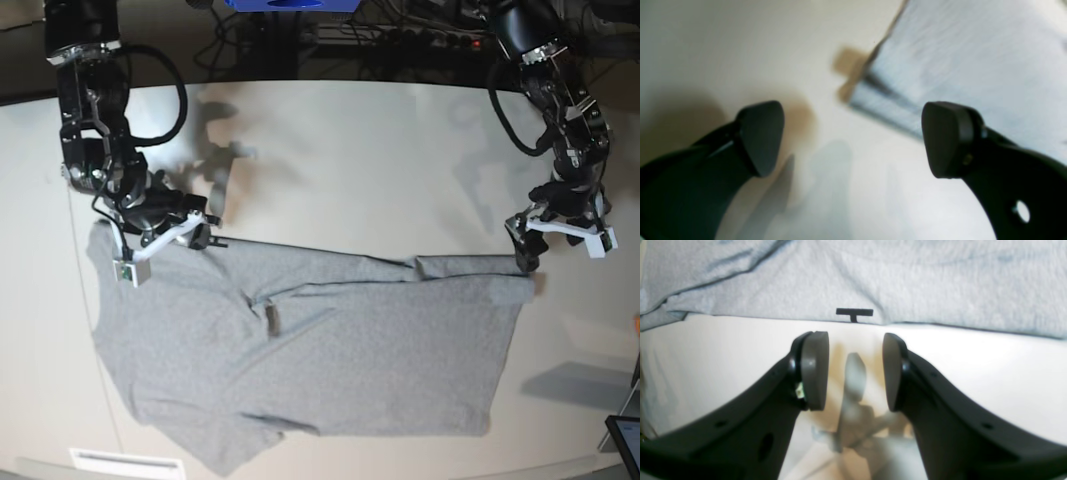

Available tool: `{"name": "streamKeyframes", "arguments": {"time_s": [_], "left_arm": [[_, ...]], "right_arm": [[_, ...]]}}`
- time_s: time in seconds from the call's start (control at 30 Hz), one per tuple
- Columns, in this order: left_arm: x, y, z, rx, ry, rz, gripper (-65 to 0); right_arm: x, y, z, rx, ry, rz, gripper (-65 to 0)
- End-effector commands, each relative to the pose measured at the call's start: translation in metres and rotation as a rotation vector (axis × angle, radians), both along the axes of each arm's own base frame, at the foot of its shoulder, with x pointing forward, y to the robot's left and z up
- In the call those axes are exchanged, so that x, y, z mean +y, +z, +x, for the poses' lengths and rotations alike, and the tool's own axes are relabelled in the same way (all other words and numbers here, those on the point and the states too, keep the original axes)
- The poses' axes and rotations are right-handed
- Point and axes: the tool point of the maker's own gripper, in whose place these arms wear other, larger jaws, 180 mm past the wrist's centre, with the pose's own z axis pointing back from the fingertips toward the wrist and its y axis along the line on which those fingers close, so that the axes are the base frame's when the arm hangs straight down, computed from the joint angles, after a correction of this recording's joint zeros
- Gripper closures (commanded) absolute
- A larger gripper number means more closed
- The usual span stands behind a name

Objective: Fold the T-shirt properly
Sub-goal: 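Move the left gripper down to the folded edge's corner and grasp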

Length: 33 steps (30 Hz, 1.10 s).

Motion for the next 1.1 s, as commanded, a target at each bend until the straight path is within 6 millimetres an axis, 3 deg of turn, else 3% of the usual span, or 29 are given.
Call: {"name": "streamKeyframes", "arguments": {"time_s": [0.0,0.17,0.3,0.4,0.5,0.83,1.07], "left_arm": [[0.009,0.016,0.007,-0.056,0.01,0.02,-63.2],[0.005,0.008,0.021,-0.071,0.018,-0.043,-61.3],[0.01,0.004,0.027,-0.082,0.051,-0.082,-47.4],[0.01,0.011,0.035,-0.103,0.051,-0.086,-41.5],[0.01,0.012,0.04,-0.11,0.05,-0.094,-41.7],[0.008,-0.022,0.053,-0.049,0.071,-0.197,-41.7],[0.007,-0.016,0.061,-0.066,0.069,-0.202,-41.7]], "right_arm": [[-0.002,0.012,0.009,-0.052,0.001,-0.007,-25.2],[-0.002,0.006,0.002,-0.032,0.001,-0.007,-25.2],[-0.003,-0.001,-0.005,-0.012,0.0,-0.013,-25.2],[-0.003,-0.003,-0.008,-0.004,0.0,-0.013,-25.2],[-0.003,-0.003,-0.008,-0.003,0.0,-0.013,-25.2],[-0.003,-0.004,-0.009,-0.001,0.0,-0.012,-25.2],[-0.003,-0.004,-0.009,-0.001,0.0,-0.012,-25.2]]}}
